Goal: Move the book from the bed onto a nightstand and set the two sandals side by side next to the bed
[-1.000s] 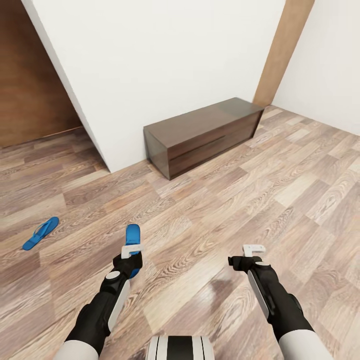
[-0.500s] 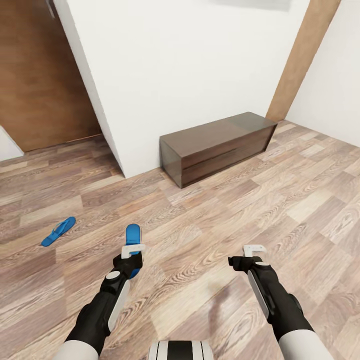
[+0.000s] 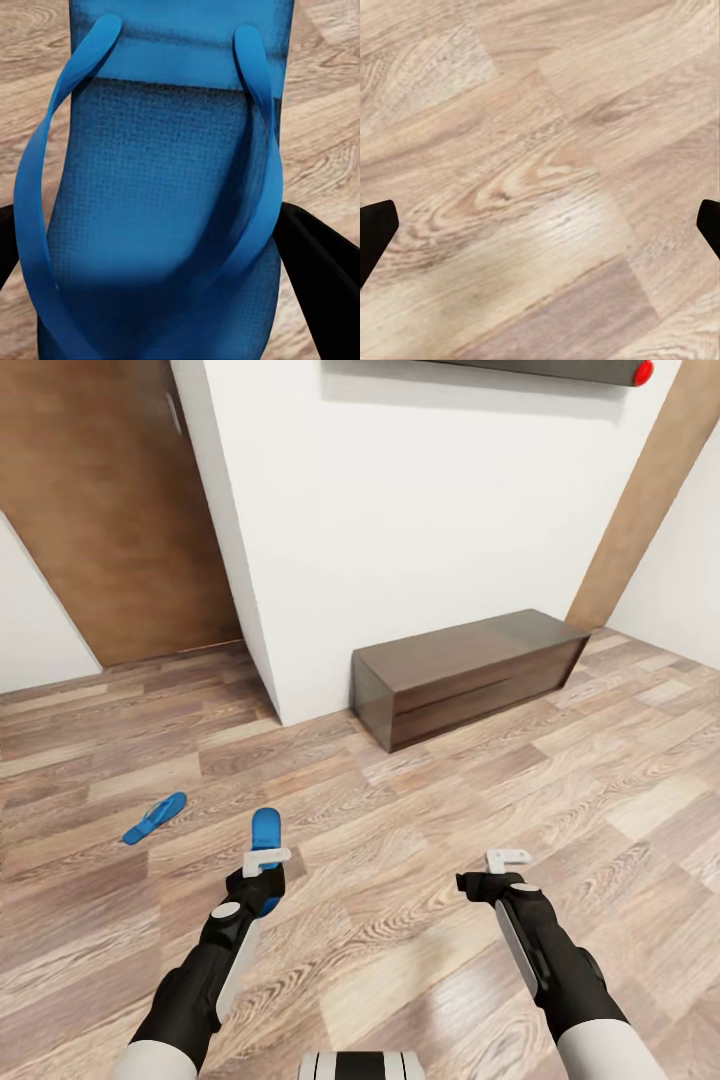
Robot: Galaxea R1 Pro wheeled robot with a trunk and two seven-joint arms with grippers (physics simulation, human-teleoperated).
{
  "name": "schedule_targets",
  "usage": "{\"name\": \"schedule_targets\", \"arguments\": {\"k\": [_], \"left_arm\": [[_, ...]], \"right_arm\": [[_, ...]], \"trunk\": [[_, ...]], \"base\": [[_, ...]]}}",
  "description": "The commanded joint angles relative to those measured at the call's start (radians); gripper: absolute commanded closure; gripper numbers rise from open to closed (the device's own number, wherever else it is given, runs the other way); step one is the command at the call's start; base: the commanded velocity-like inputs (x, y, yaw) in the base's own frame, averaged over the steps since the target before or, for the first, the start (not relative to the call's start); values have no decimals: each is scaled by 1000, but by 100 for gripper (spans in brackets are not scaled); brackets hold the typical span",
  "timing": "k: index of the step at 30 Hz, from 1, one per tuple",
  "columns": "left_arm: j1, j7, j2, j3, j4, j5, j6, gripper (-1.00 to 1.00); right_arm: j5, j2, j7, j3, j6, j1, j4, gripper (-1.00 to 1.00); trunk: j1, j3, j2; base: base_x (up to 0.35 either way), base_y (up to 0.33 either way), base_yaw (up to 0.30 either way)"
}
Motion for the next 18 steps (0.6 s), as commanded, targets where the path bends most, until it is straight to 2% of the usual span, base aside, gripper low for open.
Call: {"name": "schedule_targets", "arguments": {"k": [1,6,13,18], "left_arm": [[0,7,1,-2,-1,4,5,100],[0,7,0,-2,-1,4,5,100],[0,7,0,-2,-1,4,5,100],[0,7,1,-1,-1,7,5,100]], "right_arm": [[0,0,-2,1,5,0,-1,-100],[-2,0,-3,1,6,0,-1,-100],[0,0,-4,1,6,0,-1,-100],[0,0,-4,1,6,0,-1,-100]], "trunk": [[-4,2,7],[-23,18,42],[-50,41,91],[-50,44,91]], "base": [[0,0,17],[0,0,63],[0,0,242],[0,0,273]]}}
